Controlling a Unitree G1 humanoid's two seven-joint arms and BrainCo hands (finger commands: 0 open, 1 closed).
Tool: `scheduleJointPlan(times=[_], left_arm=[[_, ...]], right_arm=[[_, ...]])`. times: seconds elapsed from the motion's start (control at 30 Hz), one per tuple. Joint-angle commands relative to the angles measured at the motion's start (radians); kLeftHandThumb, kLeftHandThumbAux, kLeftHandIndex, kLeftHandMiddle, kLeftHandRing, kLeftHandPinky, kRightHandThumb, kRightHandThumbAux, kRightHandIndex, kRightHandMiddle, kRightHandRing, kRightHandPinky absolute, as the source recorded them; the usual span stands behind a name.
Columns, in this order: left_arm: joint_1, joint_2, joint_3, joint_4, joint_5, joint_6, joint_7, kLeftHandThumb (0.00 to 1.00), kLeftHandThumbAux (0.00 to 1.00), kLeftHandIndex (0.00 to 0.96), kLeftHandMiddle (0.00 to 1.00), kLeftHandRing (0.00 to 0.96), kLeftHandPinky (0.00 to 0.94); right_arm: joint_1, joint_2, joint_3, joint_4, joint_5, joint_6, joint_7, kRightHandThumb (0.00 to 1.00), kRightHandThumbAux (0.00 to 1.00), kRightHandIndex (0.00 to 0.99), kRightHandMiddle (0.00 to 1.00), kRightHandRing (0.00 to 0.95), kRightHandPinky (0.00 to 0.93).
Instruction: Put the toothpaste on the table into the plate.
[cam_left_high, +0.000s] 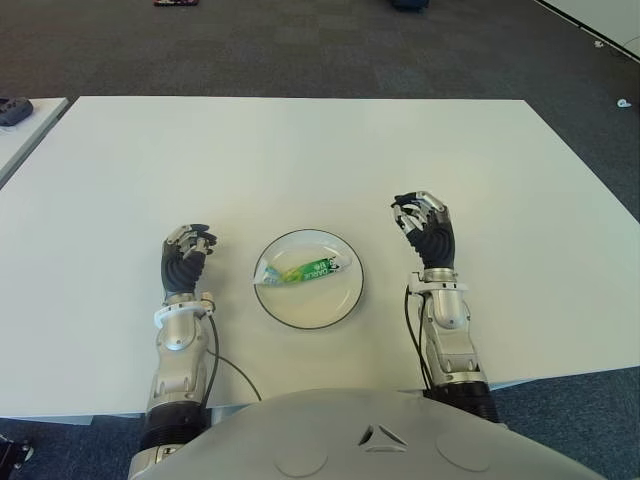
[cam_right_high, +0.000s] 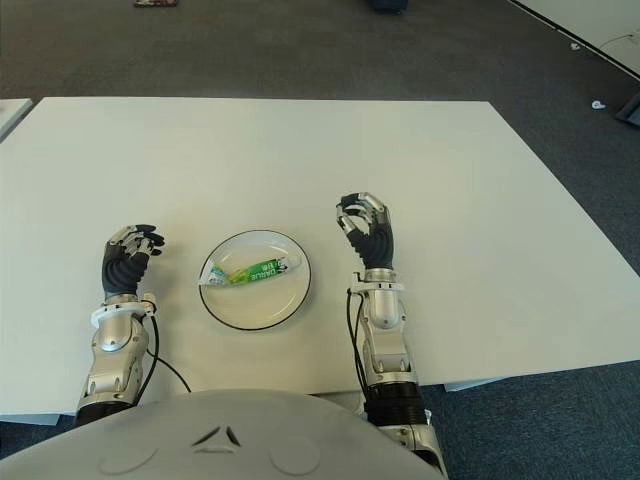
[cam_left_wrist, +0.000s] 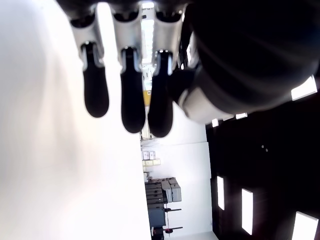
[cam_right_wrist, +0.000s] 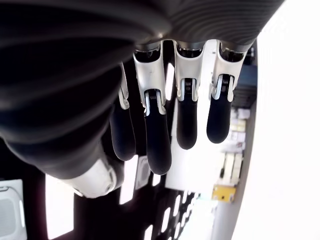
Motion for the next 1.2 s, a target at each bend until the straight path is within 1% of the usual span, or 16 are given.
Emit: scheduleJointPlan(times=[0.03,0.23,0.4,0.6,0.87,1.03,1.2], left_arm=[[-0.019,-0.001,-0.006,0.02,-0.001,0.005,-0.003,0.704,0.718,0.428,0.522,0.508,0.481],[-0.03,0.006,-0.008,0.037,-0.006,-0.004,-0.014,0.704,0.718,0.428,0.521,0.505,0.482],[-0.039,0.008,-0.008,0.051,-0.005,-0.008,-0.014,0.704,0.718,0.428,0.521,0.503,0.476],[-0.042,0.007,-0.01,0.053,-0.007,-0.012,-0.017,0.704,0.717,0.428,0.522,0.504,0.475],[-0.04,0.007,-0.014,0.048,-0.01,-0.007,-0.026,0.703,0.717,0.428,0.52,0.501,0.479],[-0.037,0.009,-0.017,0.044,-0.012,-0.004,-0.033,0.703,0.717,0.428,0.518,0.499,0.474],[-0.037,0.009,-0.021,0.045,-0.012,-0.006,-0.043,0.703,0.716,0.428,0.525,0.508,0.482]], right_arm=[[-0.003,0.019,-0.012,0.046,-0.01,0.006,-0.028,0.691,0.734,0.428,0.52,0.499,0.493],[-0.026,0.018,-0.021,0.098,-0.018,0.013,-0.046,0.694,0.733,0.428,0.522,0.503,0.485],[-0.041,0.011,-0.025,0.133,-0.037,0.018,-0.06,0.696,0.732,0.428,0.511,0.489,0.46],[-0.048,0.003,-0.018,0.146,-0.068,0.037,-0.071,0.699,0.732,0.428,0.505,0.479,0.453],[-0.056,-0.001,-0.014,0.165,-0.084,0.059,-0.071,0.7,0.733,0.428,0.493,0.471,0.467],[-0.057,-0.002,-0.012,0.183,-0.089,0.052,-0.073,0.701,0.733,0.428,0.489,0.47,0.48],[-0.056,-0.005,-0.008,0.199,-0.091,0.039,-0.071,0.703,0.733,0.428,0.484,0.467,0.474]])
